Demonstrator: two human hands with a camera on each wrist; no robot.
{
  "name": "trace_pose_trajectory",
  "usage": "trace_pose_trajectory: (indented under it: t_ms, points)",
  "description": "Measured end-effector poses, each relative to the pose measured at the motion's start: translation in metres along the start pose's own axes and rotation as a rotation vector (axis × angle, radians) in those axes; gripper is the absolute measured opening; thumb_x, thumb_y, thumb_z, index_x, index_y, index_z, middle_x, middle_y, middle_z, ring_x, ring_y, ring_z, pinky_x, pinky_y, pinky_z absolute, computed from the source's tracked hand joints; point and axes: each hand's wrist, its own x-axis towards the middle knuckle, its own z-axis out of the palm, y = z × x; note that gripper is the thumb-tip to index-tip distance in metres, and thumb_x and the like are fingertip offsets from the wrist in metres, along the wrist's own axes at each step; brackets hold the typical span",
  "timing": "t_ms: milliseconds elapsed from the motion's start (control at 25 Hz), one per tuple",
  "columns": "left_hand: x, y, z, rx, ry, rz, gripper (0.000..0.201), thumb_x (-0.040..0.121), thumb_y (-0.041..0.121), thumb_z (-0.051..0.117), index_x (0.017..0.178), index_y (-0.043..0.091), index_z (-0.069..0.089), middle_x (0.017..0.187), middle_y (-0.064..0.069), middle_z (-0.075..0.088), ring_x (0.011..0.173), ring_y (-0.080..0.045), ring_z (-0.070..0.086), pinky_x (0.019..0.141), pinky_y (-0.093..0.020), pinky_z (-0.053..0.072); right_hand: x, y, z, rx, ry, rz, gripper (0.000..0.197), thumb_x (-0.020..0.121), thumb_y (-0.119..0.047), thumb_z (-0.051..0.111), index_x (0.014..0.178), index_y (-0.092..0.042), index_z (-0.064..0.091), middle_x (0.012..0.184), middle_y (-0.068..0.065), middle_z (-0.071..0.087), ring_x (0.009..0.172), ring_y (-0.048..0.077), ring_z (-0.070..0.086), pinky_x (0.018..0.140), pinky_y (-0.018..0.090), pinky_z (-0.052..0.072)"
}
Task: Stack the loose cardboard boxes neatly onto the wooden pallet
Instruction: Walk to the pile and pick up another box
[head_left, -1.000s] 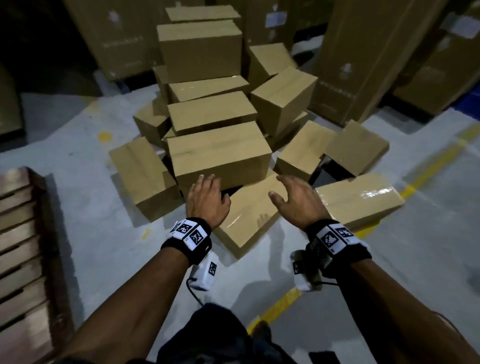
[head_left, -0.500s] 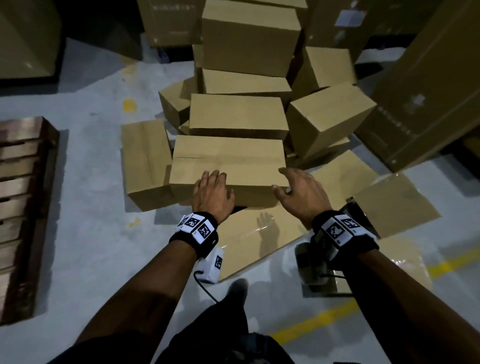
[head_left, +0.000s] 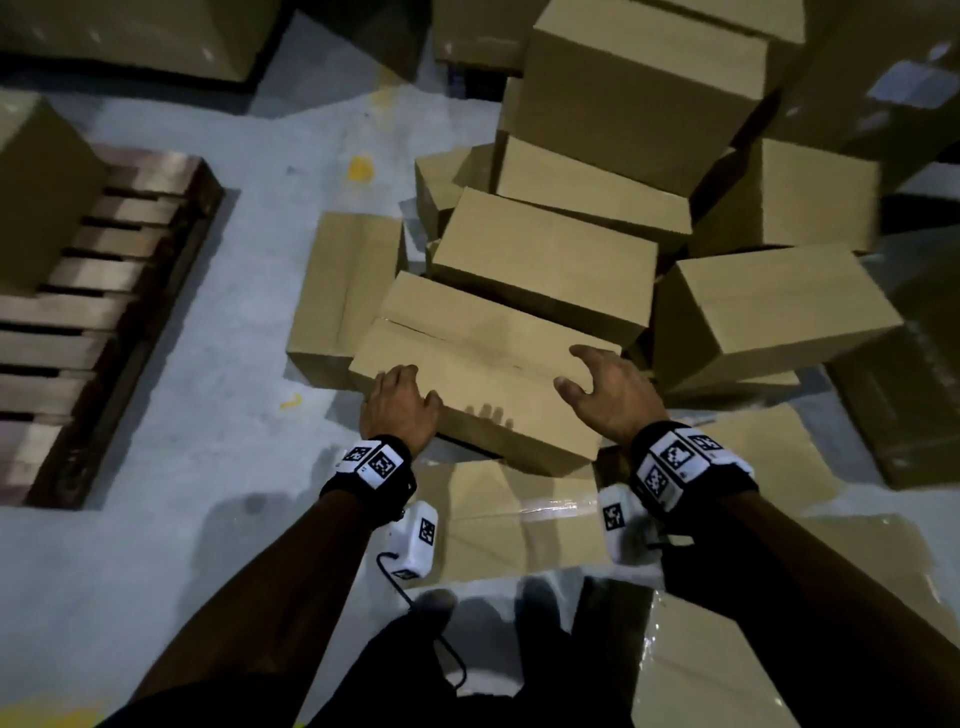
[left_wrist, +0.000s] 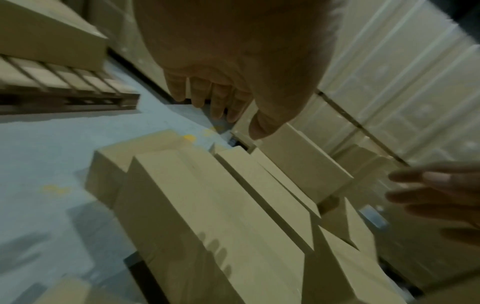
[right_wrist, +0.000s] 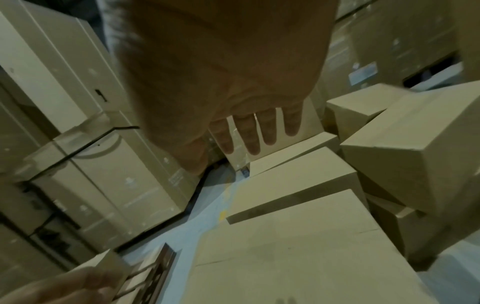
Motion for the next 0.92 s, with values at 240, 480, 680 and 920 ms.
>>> trace_pose_trajectory:
  t_ms: [240, 480, 680, 920]
  points:
    - [0.029, 0.017, 0.063, -0.311, 0.067, -0.385, 0.06, 0.098, 0.03, 0.058, 0.148, 0.006, 0.037, 0.15, -0.02, 0.042, 0.136, -0.036, 0.042, 0.109, -0.04, 0.035, 0.106, 0.065, 0.027, -0.049, -0.239, -0.142, 0.067, 0.098, -0.052, 0.051, 0.155, -0.025, 0.029, 0.152, 0.011, 0.045, 0.136, 0.035, 0.044, 0.107, 0.045, 0.041]
    - [0.066, 0.029, 0.144, -0.657, 0.177, -0.635, 0.081, 0.097, 0.034, 0.062, 0.157, 0.01, 0.013, 0.161, -0.017, 0.023, 0.145, -0.034, 0.029, 0.112, -0.044, 0.031, 0.172, 0.117, 0.074, -0.08, -0.372, -0.167, 0.08, 0.093, -0.049, 0.059, 0.159, -0.031, 0.016, 0.154, 0.014, 0.041, 0.137, 0.037, 0.041, 0.109, 0.047, 0.037]
    - [0.116, 0.027, 0.2, -0.869, 0.396, -0.699, 0.091, 0.092, 0.022, 0.069, 0.158, 0.009, 0.007, 0.162, -0.012, 0.021, 0.146, -0.028, 0.027, 0.11, -0.034, 0.03, 0.258, 0.117, 0.111, -0.055, -0.354, -0.243, 0.09, 0.091, -0.05, 0.065, 0.16, -0.034, 0.01, 0.163, 0.009, 0.026, 0.147, 0.036, 0.027, 0.115, 0.051, 0.028]
    - [0.162, 0.009, 0.238, -1.02, 0.548, -0.673, 0.116, 0.076, 0.047, 0.078, 0.158, 0.021, 0.0, 0.159, 0.005, 0.014, 0.144, -0.014, 0.022, 0.106, -0.025, 0.045, 0.331, 0.096, 0.15, -0.075, -0.403, -0.303, 0.104, 0.083, -0.061, 0.07, 0.159, -0.041, 0.001, 0.166, 0.01, 0.015, 0.149, 0.039, 0.021, 0.117, 0.057, 0.025]
